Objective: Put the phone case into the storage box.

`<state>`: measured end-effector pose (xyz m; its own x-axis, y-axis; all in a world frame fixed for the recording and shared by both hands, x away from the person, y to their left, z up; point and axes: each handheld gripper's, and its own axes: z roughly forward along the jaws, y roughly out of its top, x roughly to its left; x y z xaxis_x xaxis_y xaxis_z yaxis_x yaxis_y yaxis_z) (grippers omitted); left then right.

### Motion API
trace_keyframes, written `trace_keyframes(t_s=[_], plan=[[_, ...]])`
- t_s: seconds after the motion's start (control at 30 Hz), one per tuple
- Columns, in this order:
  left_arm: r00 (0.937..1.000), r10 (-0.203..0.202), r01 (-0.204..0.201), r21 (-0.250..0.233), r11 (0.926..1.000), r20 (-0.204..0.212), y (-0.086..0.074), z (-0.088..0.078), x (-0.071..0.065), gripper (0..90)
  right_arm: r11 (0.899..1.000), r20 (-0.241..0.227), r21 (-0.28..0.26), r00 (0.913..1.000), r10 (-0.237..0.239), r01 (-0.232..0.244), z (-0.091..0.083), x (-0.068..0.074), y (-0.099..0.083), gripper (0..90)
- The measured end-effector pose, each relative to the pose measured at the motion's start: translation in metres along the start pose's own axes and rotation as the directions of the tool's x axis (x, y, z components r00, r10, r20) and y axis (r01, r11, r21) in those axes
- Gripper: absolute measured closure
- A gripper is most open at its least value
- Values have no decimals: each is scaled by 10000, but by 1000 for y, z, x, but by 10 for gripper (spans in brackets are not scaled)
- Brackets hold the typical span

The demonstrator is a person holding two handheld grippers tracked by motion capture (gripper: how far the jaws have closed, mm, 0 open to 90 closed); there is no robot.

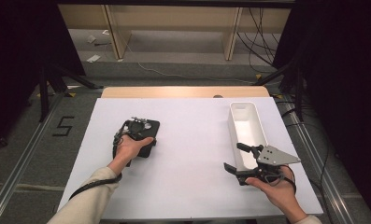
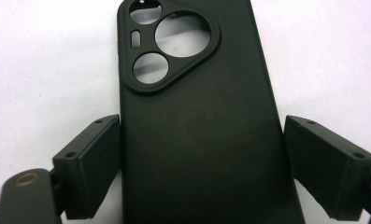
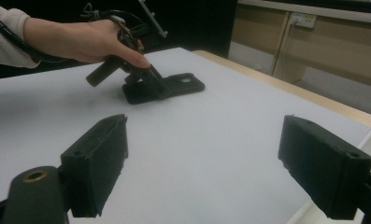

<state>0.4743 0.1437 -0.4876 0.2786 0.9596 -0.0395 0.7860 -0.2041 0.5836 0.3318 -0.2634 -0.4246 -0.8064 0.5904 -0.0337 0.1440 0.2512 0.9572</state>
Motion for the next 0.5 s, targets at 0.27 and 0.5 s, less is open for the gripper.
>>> trace_keyframes(t_s=[0.27, 0.5], plan=[[10000, -38, 39, -74, 10000, 31, -1, -1, 0, 148, 10000, -1, -11, 10000, 1, -1, 0, 0, 0, 170], [10000, -78, 79, -183, 9998, 59, -1, -2, 1, 155, 10000, 6, -71, 10000, 10, -10, 0, 0, 0, 169]])
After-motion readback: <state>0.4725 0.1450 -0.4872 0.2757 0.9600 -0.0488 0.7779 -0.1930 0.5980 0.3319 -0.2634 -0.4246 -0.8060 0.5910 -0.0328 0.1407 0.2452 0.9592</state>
